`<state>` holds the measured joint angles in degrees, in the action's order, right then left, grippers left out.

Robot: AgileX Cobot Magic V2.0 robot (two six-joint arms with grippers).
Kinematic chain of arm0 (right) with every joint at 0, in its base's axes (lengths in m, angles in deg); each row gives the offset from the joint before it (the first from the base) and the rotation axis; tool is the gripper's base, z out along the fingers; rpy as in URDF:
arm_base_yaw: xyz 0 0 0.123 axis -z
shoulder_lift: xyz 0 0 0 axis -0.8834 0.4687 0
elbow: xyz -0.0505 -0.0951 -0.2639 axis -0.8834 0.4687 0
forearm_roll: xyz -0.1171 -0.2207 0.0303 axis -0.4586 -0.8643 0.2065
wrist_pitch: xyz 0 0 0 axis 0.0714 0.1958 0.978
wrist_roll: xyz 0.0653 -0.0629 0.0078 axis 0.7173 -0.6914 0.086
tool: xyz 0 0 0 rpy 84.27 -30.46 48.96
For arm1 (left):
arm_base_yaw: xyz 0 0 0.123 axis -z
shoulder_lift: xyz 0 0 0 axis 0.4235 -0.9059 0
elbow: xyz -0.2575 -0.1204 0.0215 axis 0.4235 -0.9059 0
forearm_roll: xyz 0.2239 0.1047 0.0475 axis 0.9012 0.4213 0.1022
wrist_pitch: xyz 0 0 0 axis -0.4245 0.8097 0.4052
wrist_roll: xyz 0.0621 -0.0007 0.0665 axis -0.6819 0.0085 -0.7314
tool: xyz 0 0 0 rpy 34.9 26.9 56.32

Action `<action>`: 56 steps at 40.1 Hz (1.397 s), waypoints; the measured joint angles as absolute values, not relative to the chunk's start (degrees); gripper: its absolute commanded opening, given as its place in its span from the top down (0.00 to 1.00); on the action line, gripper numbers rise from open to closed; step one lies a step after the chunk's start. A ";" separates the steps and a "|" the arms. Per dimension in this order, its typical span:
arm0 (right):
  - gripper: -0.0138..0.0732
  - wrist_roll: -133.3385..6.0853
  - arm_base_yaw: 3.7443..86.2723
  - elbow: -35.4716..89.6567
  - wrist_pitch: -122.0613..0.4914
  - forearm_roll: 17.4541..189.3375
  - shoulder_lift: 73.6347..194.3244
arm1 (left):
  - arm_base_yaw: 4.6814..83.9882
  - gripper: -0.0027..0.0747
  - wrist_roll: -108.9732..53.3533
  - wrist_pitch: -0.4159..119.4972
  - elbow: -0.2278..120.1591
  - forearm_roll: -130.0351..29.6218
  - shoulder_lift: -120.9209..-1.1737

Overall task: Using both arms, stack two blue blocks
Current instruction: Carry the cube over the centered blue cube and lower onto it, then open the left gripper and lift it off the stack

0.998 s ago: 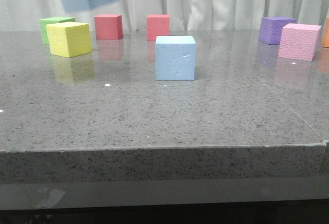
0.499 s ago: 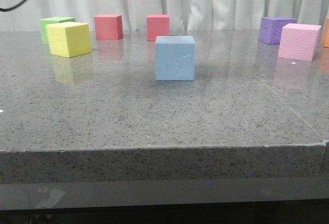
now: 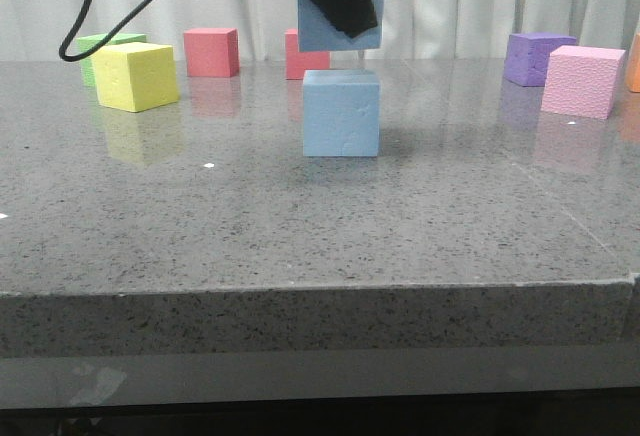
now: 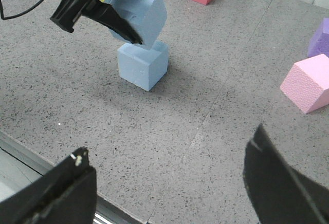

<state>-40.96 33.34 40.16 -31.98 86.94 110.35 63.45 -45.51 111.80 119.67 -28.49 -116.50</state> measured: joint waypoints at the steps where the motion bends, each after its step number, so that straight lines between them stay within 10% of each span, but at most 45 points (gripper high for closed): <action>1: 0.16 -40.96 33.34 40.16 -31.98 86.94 110.35 | 63.45 0.53 -45.65 111.80 119.67 -28.49 -116.60; 24: 0.16 -40.96 33.34 40.16 -31.98 86.94 110.35 | 63.45 0.52 -47.00 112.62 119.67 -28.82 -118.94; 35: 0.16 -40.96 33.34 40.16 -31.98 86.94 110.35 | 63.45 0.25 -47.00 112.28 119.67 -28.86 -118.94; 56: 0.16 -40.96 33.34 40.16 -31.98 86.94 110.35 | 63.45 0.24 -45.53 112.28 120.33 -31.74 -118.46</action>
